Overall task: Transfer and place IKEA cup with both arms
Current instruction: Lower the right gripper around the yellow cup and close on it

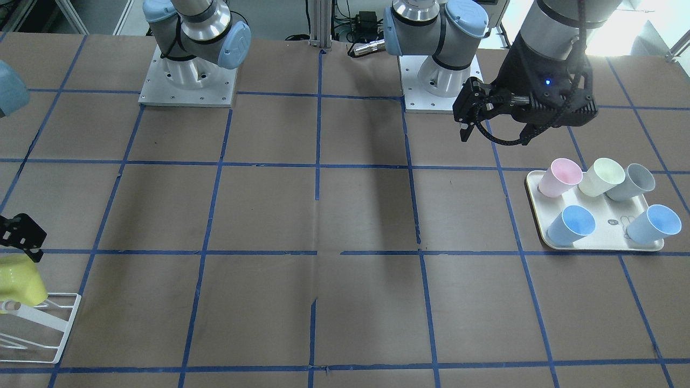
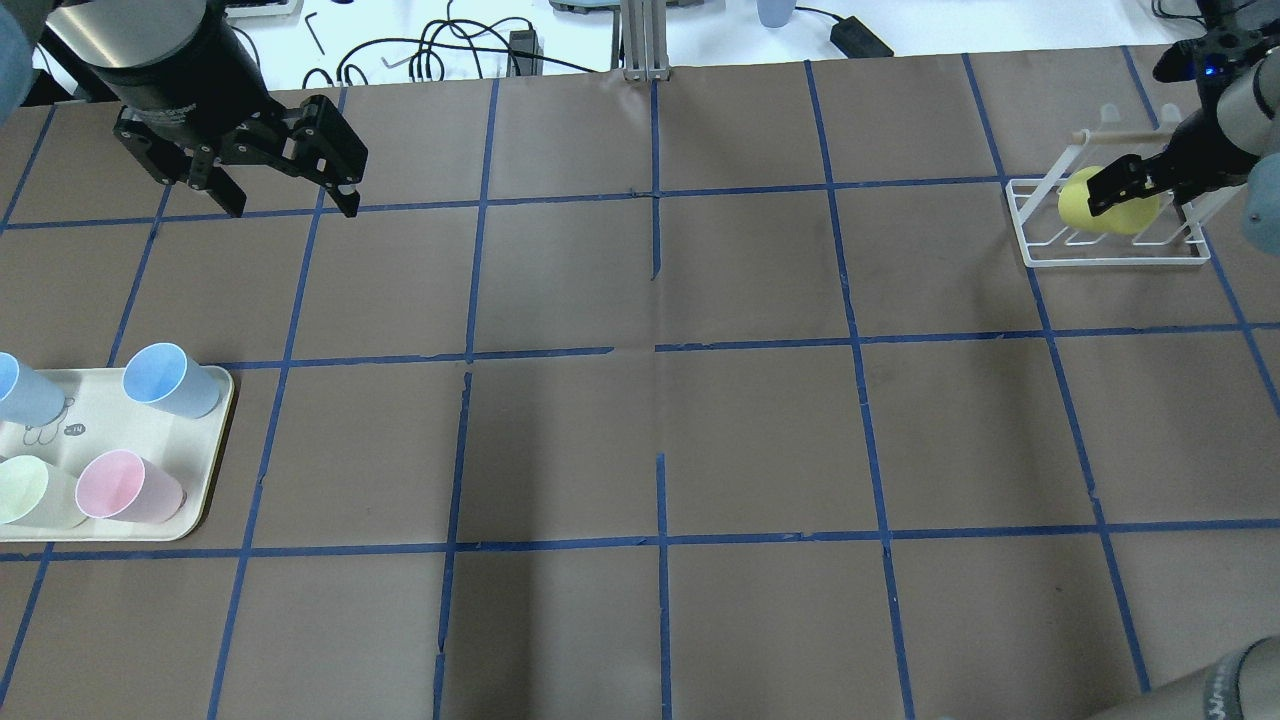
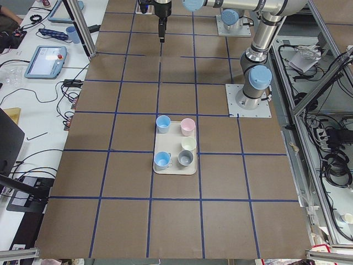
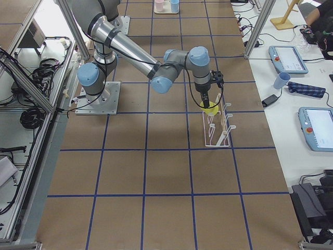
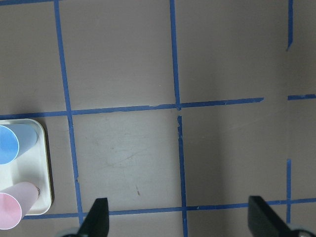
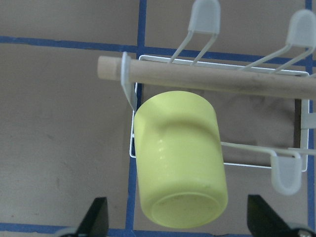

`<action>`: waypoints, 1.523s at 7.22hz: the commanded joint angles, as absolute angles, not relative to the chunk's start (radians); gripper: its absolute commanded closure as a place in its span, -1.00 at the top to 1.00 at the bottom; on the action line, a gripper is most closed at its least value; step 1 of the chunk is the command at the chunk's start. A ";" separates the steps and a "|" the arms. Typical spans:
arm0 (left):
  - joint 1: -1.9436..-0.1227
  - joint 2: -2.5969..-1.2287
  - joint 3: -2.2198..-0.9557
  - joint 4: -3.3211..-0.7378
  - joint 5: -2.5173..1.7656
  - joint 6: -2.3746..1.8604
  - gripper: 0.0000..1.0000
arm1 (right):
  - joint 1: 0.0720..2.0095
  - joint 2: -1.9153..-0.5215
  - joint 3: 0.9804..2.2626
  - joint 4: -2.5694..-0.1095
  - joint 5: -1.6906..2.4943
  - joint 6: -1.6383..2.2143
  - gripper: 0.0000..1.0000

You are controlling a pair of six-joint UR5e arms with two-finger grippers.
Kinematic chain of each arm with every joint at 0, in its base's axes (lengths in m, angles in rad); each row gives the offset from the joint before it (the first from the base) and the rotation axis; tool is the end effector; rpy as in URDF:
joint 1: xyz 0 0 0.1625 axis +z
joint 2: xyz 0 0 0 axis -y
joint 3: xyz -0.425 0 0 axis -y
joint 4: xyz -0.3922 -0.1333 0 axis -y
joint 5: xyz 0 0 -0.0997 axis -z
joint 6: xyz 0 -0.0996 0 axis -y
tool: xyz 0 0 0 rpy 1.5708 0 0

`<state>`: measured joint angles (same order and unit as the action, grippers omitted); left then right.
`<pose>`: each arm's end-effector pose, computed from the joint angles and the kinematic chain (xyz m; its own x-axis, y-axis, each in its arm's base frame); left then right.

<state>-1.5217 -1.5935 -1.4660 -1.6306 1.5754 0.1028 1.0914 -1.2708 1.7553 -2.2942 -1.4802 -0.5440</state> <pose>-0.1080 -0.5083 0.5222 -0.9985 0.0536 -0.0069 0.0537 0.9983 -0.0217 -0.1472 -0.5918 0.3131 -0.9965 -0.0694 0.0473 -0.0790 0.9655 -0.2480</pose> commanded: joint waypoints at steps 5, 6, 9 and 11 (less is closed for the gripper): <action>-1.522 -1.592 -1.466 -1.631 1.574 0.103 1.00 | 1.089 -1.246 1.752 -2.312 -1.479 -0.543 0.28; -1.522 -1.592 -1.466 -1.631 1.574 0.103 1.00 | 1.091 -1.246 1.752 -2.310 -1.479 -0.543 0.02; -1.522 -1.592 -1.466 -1.631 1.574 0.103 1.00 | 1.091 -1.262 1.741 -2.300 -1.480 -0.543 -0.18; -1.522 -1.591 -1.466 -1.631 1.574 0.103 1.00 | 1.091 -1.305 1.741 -2.272 -1.486 -0.545 -0.18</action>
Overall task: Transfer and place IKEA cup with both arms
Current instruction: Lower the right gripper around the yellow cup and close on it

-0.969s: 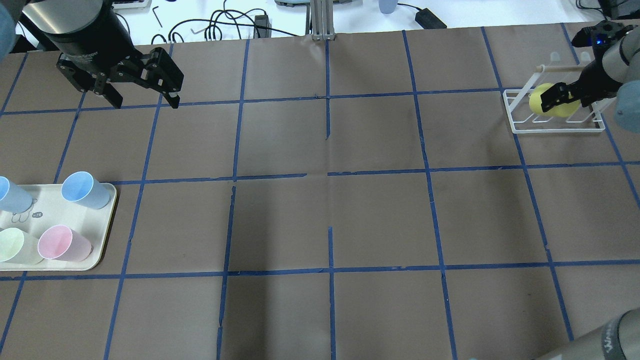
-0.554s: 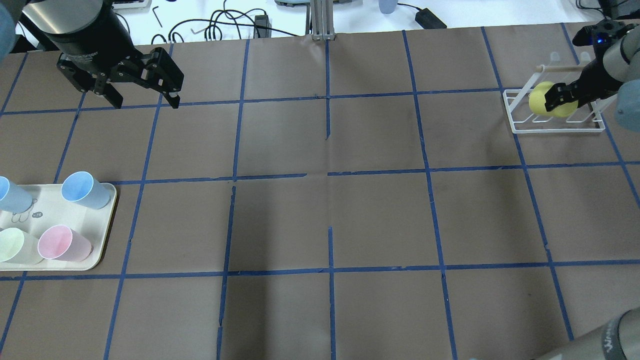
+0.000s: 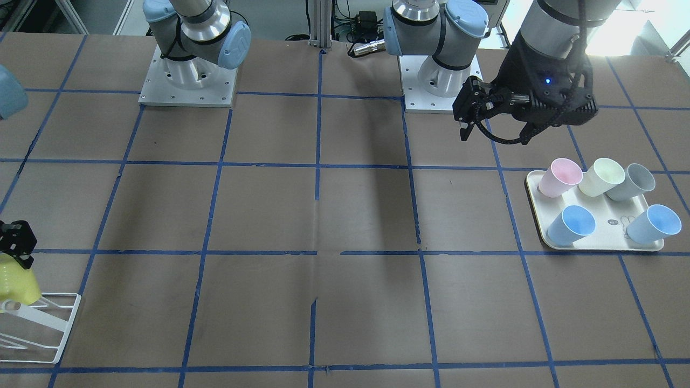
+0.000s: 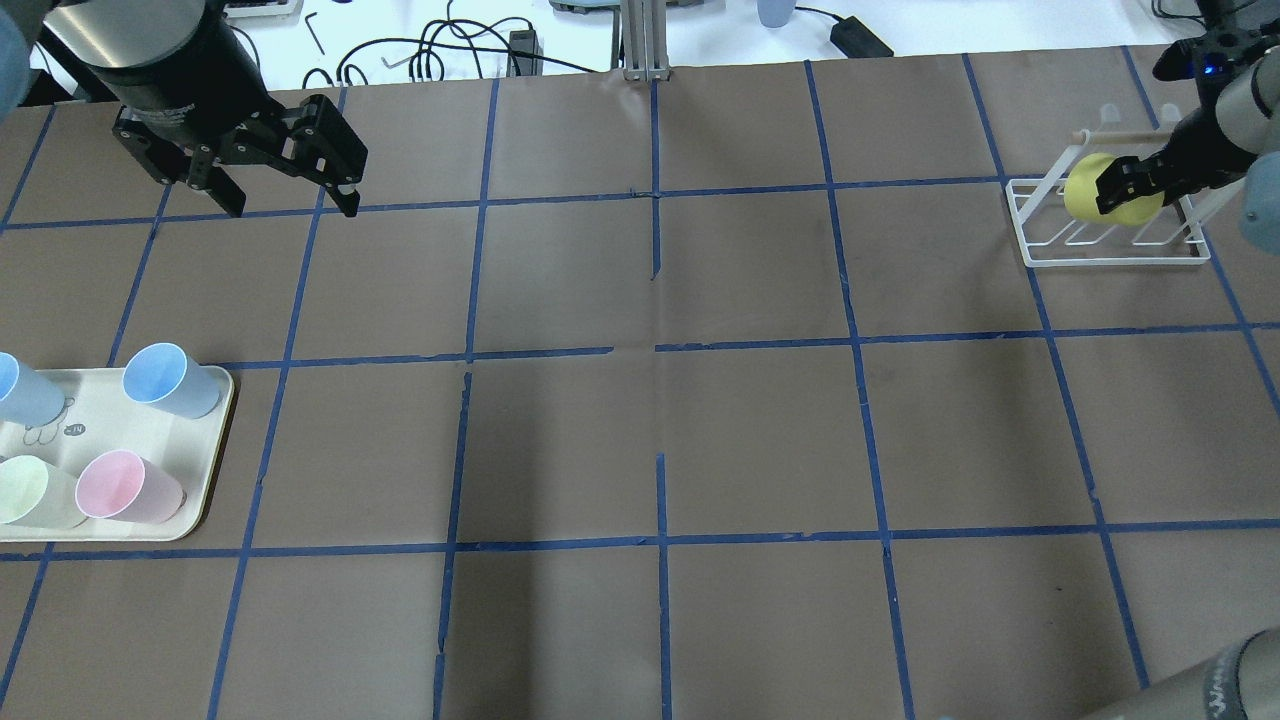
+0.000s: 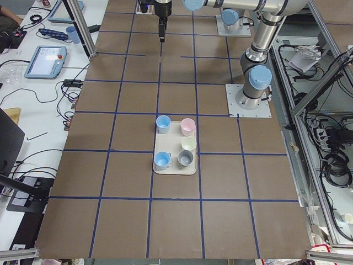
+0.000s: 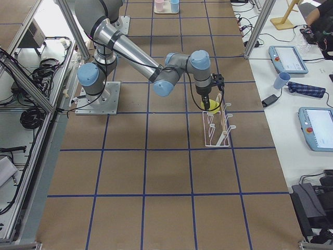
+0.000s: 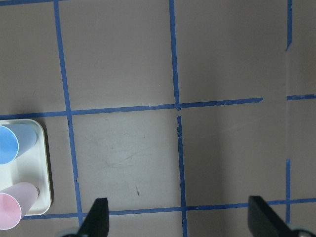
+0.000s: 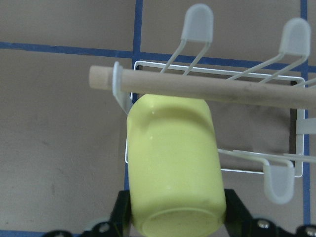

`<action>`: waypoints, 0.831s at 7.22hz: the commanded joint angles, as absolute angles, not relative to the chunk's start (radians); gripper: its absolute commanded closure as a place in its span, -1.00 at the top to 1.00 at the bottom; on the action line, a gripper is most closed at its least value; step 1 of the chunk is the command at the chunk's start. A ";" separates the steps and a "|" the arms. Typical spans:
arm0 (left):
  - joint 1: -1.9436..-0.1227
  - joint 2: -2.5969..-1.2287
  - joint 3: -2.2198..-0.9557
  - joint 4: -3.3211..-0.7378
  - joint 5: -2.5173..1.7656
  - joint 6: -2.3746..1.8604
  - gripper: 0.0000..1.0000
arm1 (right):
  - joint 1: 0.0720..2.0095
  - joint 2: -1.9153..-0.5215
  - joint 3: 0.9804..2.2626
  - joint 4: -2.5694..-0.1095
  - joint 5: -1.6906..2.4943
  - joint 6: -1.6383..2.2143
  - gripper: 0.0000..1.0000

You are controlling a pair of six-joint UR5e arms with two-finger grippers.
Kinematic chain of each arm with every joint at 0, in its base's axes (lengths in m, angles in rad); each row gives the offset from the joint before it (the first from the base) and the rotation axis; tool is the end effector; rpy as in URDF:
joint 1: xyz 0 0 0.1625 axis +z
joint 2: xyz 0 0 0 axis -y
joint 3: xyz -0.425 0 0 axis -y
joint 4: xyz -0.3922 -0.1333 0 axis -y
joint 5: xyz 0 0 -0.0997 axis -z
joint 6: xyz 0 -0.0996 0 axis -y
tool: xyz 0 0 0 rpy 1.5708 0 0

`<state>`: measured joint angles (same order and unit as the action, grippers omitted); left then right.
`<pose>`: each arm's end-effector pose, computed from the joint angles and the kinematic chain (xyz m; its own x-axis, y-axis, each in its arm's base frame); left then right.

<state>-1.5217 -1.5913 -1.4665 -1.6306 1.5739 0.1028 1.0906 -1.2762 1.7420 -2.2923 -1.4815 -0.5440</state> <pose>-0.1082 -0.5075 0.5231 -0.9985 0.0536 -0.0055 0.0537 0.9983 -0.0235 -0.1489 -0.5937 0.3223 -0.9961 -0.0675 0.0571 -0.0802 0.9620 -0.2611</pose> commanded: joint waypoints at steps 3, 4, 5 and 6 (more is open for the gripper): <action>-1.522 -1.589 -1.466 -1.631 1.575 0.103 1.00 | 1.091 -1.431 1.741 -2.128 -1.511 -0.540 -0.17; -1.522 -1.589 -1.466 -1.631 1.574 0.103 1.00 | 1.091 -1.472 1.741 -2.081 -1.525 -0.540 -0.17; -1.520 -1.588 -1.466 -1.631 1.571 0.103 1.00 | 1.092 -1.526 1.744 -1.997 -1.522 -0.535 -0.16; -1.508 -1.577 -1.471 -1.631 1.499 0.104 1.00 | 1.094 -1.558 1.744 -1.914 -1.500 -0.529 -0.16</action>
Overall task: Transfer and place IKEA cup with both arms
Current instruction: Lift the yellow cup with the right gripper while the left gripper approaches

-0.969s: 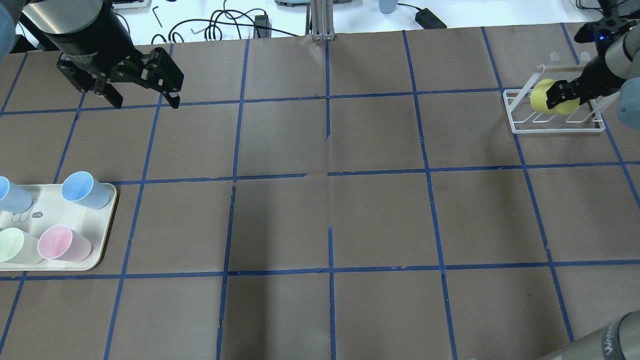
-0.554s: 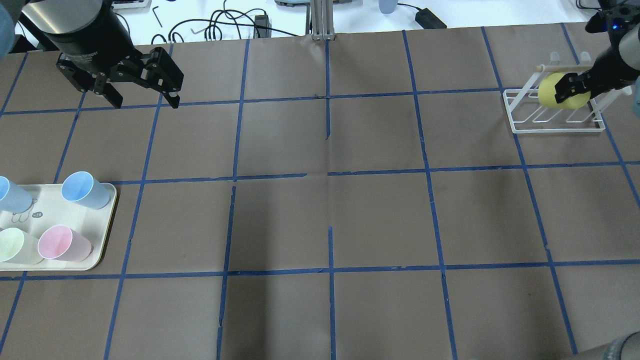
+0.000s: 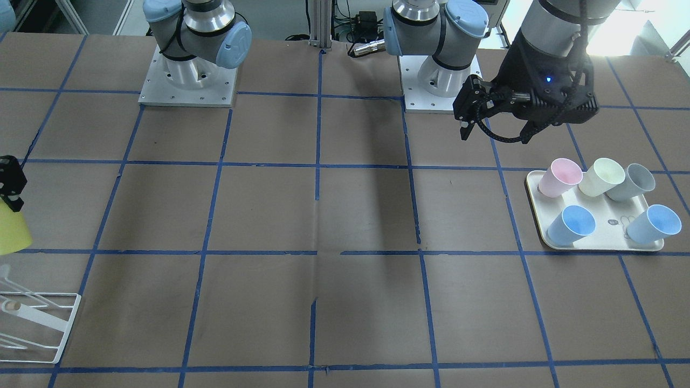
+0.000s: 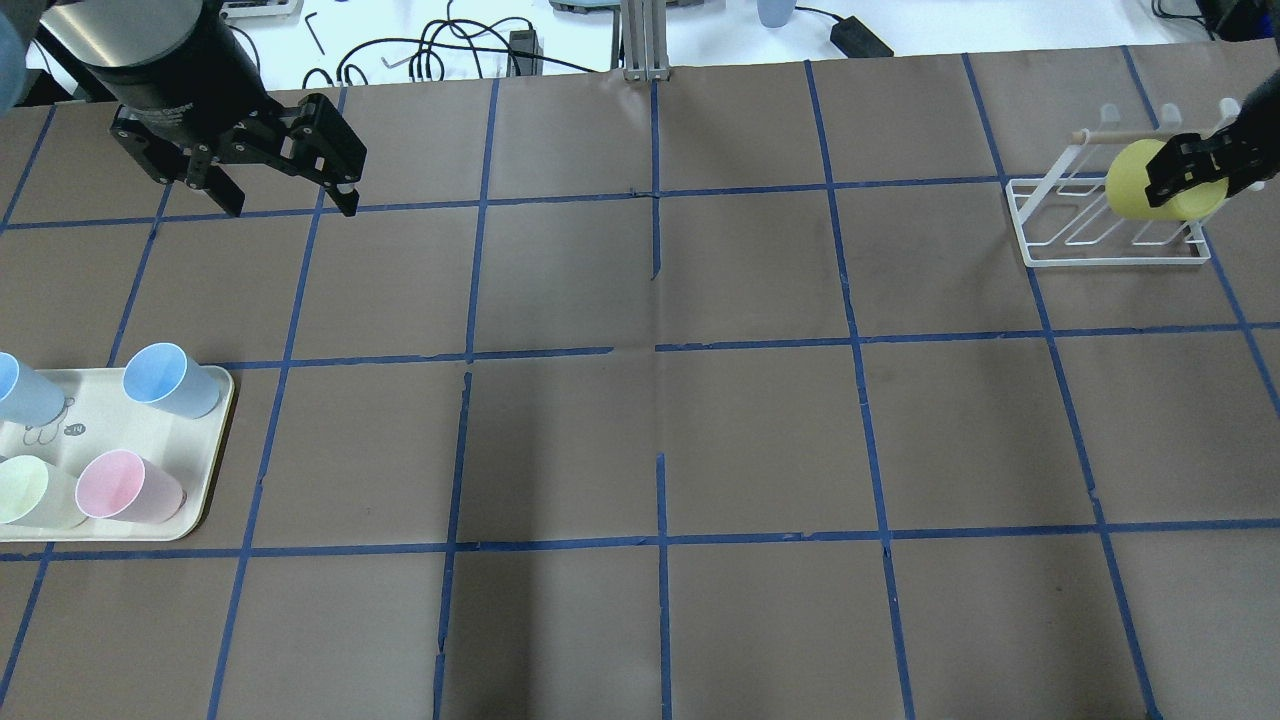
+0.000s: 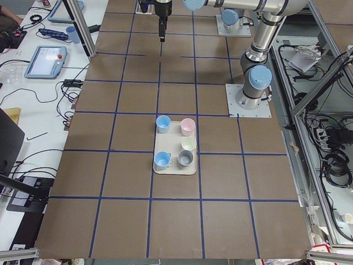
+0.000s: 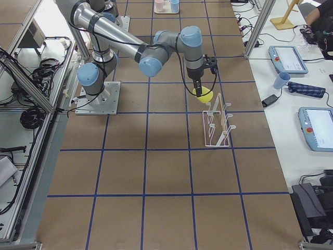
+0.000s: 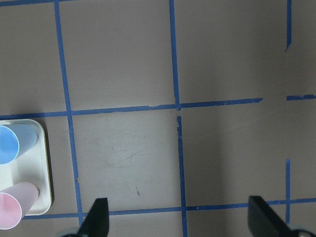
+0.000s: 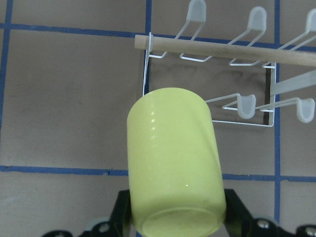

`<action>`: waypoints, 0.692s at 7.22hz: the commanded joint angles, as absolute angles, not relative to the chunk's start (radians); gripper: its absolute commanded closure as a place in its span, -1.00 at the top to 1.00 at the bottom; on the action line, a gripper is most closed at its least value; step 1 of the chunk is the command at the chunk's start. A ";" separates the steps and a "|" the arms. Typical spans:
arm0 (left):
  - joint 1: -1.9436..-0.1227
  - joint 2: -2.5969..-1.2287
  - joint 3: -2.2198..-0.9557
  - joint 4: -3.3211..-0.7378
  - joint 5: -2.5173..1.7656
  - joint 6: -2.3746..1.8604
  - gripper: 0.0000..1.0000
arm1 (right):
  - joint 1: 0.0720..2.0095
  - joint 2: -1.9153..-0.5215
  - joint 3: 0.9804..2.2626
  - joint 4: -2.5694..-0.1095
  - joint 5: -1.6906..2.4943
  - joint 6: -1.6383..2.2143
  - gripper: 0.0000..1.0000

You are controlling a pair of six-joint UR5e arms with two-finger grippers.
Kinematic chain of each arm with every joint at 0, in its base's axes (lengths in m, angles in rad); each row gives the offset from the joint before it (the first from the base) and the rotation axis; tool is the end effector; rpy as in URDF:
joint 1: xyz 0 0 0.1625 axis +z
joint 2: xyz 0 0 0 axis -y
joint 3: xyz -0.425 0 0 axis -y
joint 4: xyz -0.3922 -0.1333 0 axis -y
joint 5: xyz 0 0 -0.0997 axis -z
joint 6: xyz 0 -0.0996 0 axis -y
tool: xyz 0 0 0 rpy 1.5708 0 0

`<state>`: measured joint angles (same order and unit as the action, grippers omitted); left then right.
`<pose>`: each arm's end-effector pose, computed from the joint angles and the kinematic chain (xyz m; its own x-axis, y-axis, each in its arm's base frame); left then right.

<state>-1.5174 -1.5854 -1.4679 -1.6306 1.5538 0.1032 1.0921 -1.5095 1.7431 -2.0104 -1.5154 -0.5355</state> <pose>-0.1081 -0.5059 0.5253 -0.9986 0.0502 0.0140 0.0498 0.9983 -0.0301 -0.1189 -0.5304 0.4190 -0.9967 -0.0564 0.0578 -0.0671 0.9768 -0.2036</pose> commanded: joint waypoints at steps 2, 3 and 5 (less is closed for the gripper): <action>-1.479 -1.571 -1.471 -1.643 1.418 0.107 1.00 | 1.091 -1.568 1.741 -1.722 -1.320 -0.451 -0.16; -1.451 -1.568 -1.474 -1.681 1.329 0.154 1.00 | 1.091 -1.569 1.746 -1.653 -1.262 -0.424 -0.18; -1.324 -1.557 -1.488 -1.814 1.029 0.276 1.00 | 1.085 -1.563 1.752 -1.451 -0.986 -0.352 -0.21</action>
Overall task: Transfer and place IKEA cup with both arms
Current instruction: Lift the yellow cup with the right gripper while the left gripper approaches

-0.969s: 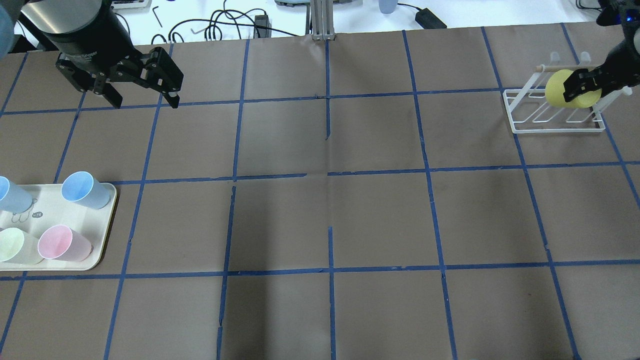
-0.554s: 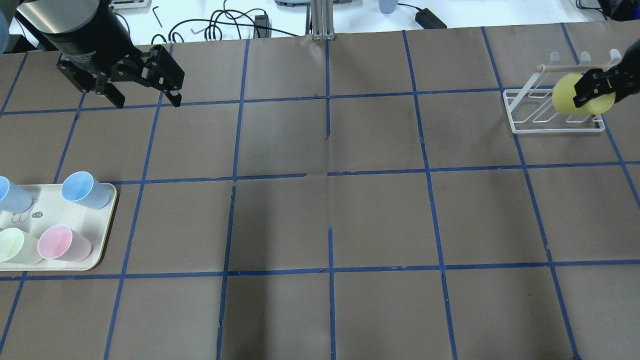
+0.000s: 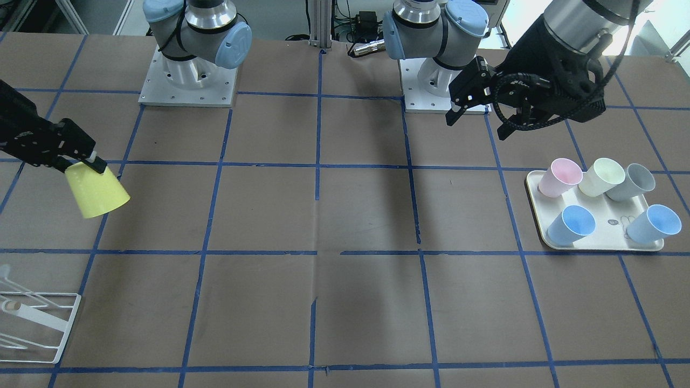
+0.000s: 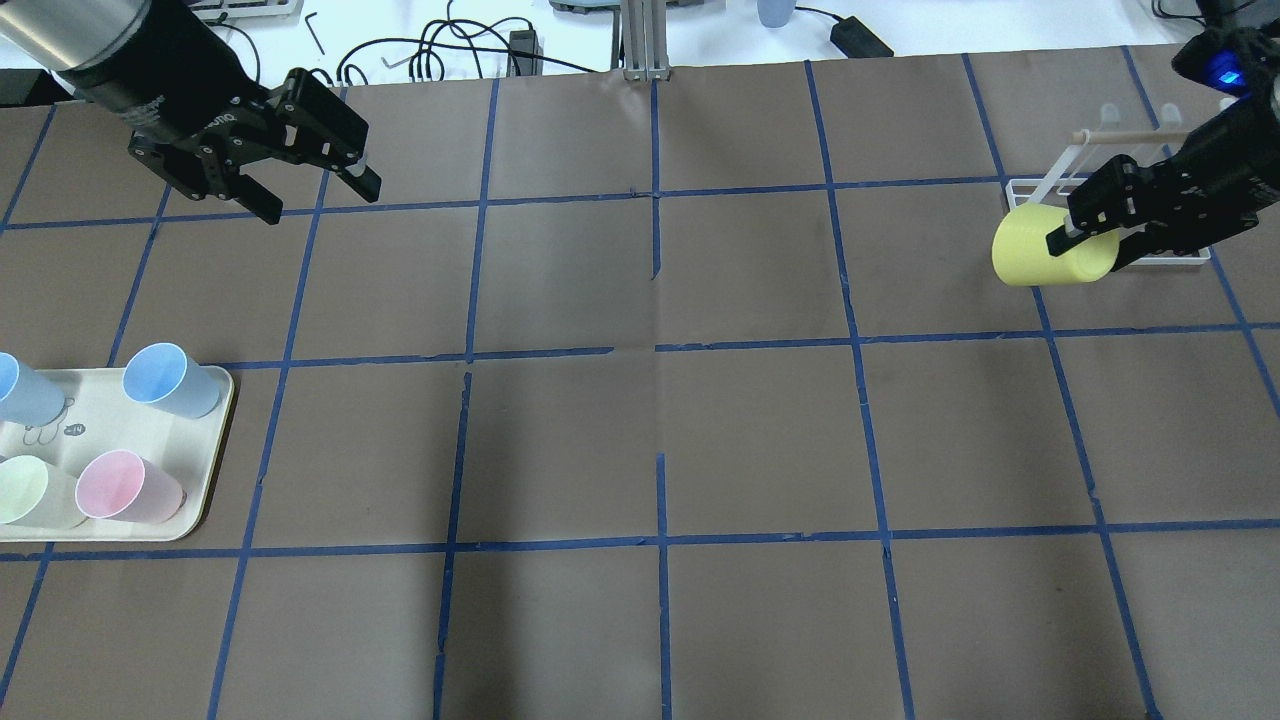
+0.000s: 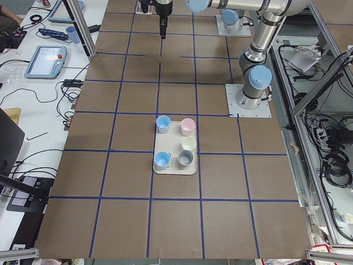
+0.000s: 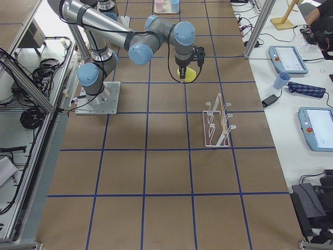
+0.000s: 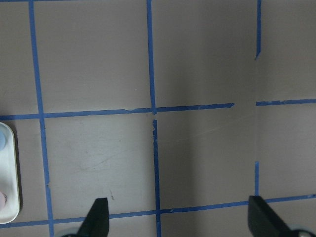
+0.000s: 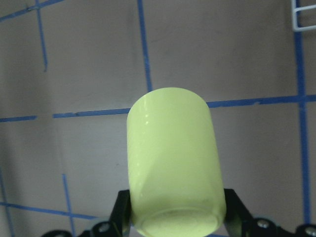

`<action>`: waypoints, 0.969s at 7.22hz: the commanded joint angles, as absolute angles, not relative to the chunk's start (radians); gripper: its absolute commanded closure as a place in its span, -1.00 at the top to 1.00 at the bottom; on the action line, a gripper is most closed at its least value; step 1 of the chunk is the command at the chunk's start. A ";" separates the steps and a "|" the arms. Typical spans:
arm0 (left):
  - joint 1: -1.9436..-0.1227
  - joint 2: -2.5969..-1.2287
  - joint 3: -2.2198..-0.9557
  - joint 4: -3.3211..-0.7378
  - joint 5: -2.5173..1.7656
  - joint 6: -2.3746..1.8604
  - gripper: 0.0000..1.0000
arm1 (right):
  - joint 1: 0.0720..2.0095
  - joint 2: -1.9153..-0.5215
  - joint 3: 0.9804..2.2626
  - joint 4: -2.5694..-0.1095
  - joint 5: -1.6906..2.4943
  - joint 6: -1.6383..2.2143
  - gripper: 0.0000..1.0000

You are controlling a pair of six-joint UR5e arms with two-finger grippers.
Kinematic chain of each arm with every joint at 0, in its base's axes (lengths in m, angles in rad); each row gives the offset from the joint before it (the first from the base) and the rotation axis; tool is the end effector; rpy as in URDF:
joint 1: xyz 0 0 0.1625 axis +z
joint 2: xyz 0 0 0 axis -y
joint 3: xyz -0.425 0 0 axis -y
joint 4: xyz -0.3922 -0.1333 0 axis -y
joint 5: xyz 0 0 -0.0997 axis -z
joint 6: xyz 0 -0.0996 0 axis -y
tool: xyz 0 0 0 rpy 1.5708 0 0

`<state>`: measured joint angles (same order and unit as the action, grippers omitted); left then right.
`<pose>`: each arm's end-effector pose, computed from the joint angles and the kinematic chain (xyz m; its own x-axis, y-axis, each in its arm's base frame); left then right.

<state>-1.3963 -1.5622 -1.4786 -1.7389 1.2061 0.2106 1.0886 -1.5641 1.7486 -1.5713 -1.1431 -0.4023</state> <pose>-0.0830 -0.5018 0.5274 -0.9319 0.0237 0.3621 0.0221 0.9997 -0.0086 -0.0632 -0.4972 0.4082 -0.8879 0.1091 -0.4469 0.1176 0.9930 0.0087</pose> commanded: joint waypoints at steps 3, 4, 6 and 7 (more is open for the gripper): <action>-1.246 -1.523 -1.626 -1.810 0.757 0.313 1.00 | 1.089 -1.591 1.756 -1.228 -0.667 -0.169 -0.21; -1.224 -1.523 -1.670 -1.807 0.635 0.340 1.00 | 1.094 -1.604 1.756 -1.162 -0.625 -0.149 -0.21; -1.239 -1.561 -1.704 -1.707 0.401 0.338 1.00 | 1.114 -1.617 1.756 -1.015 -0.526 -0.133 -0.21; -1.288 -1.575 -1.712 -1.645 0.329 0.337 1.00 | 1.133 -1.623 1.747 -0.944 -0.493 -0.115 -0.21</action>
